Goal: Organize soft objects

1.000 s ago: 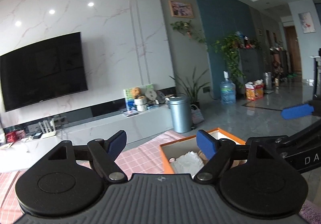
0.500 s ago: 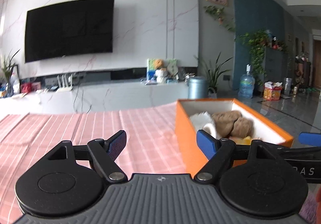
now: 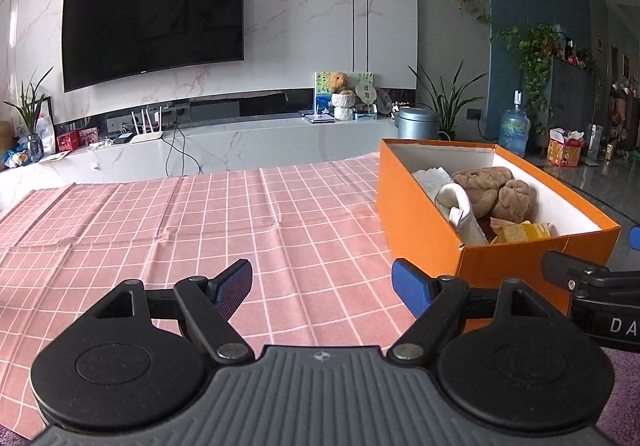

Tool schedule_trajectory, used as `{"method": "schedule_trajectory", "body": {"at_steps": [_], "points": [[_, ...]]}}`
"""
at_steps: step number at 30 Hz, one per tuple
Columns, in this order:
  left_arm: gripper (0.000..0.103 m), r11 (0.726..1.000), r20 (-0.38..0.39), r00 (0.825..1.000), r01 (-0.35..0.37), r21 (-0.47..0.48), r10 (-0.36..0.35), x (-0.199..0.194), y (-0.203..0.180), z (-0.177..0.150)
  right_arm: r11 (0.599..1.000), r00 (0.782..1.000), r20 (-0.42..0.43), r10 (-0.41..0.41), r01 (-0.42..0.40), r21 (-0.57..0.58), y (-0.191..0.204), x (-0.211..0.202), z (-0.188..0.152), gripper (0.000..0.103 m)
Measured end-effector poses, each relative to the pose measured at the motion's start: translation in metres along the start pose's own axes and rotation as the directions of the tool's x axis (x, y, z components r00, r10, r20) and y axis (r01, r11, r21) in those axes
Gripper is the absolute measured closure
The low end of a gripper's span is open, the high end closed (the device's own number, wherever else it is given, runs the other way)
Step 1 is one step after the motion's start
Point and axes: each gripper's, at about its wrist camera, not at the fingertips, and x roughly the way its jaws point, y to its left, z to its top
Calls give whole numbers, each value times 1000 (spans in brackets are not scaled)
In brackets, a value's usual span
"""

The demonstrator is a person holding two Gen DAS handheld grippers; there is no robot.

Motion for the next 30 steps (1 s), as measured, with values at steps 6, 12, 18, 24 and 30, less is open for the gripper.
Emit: {"method": "schedule_trajectory", "body": {"at_steps": [6, 12, 18, 24, 30], "points": [[10, 1000, -12, 1000, -2, 4, 2, 0, 1, -2, 1000, 1000, -8, 2, -2, 9, -1, 0, -1, 3], [10, 1000, -13, 1000, -1, 5, 1, -1, 0, -1, 1000, 1000, -15, 9, -8, 7, 0, 1, -1, 3], [10, 1000, -16, 1000, -3, 2, 3, -1, 1, -1, 1000, 1000, -18, 8, -8, 12, 0, 2, -2, 3], [10, 1000, -12, 1000, -5, 2, 5, -1, 2, -1, 1000, 1000, -18, 9, -9, 12, 0, 3, -1, 3], [10, 1000, -10, 1000, -12, 2, 12, -3, 2, 0, 1000, 1000, -23, 10, -9, 15, 0, 3, -2, 3]]}}
